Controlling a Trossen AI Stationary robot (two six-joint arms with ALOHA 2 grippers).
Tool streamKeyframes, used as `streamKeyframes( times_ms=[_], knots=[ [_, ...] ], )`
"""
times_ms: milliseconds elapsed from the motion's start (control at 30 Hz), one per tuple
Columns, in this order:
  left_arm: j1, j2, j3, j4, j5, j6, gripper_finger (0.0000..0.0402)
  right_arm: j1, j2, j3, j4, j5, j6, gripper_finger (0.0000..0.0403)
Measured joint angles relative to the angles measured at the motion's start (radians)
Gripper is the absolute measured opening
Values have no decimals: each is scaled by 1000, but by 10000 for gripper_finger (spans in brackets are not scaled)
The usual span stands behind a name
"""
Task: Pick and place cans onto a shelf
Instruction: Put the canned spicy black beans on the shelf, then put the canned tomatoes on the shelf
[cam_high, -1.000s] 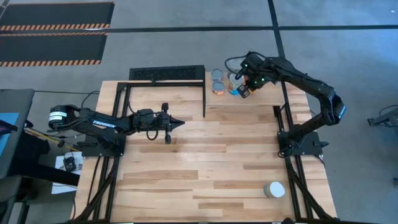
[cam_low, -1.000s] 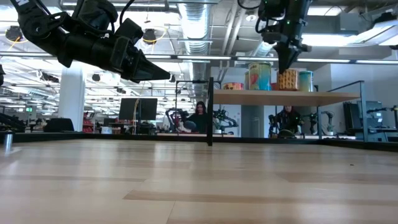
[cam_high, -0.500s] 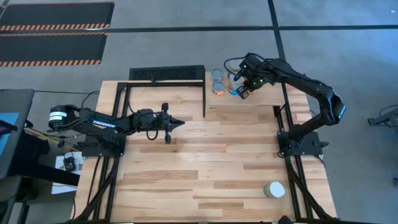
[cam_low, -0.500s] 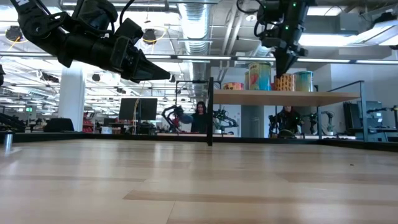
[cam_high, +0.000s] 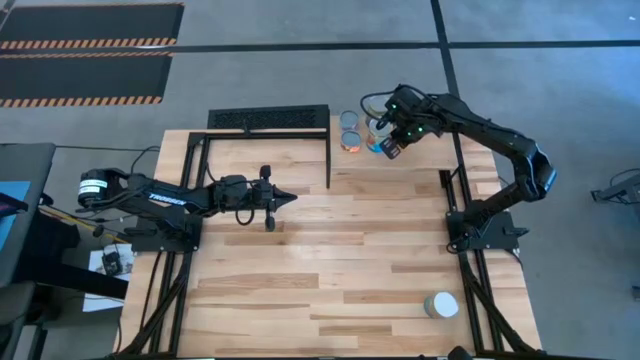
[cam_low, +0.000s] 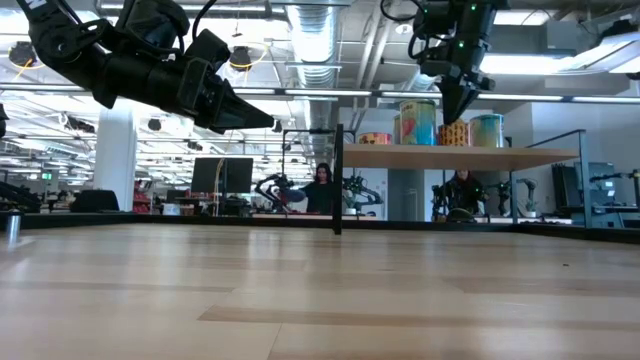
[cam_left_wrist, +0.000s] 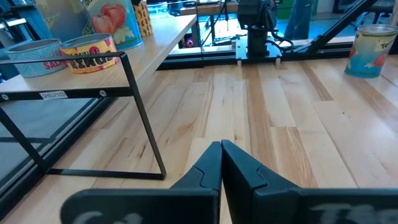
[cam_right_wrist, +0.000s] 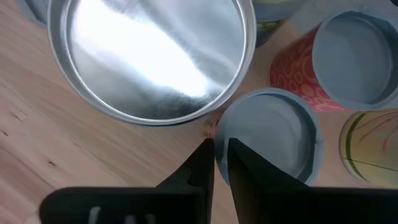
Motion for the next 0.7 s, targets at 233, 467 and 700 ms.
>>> streamKeyframes(
  times_ms=[233,467,700],
  knots=[
    [0,0,0,0,0,-1,0,-2,0,0,-4,1,2,67],
    [0,0,0,0,0,-2,0,-2,-3,0,-12,19,2,68],
    [0,0,0,-1,0,-2,0,21,-77,0,4,83,-19,68]
  ],
)
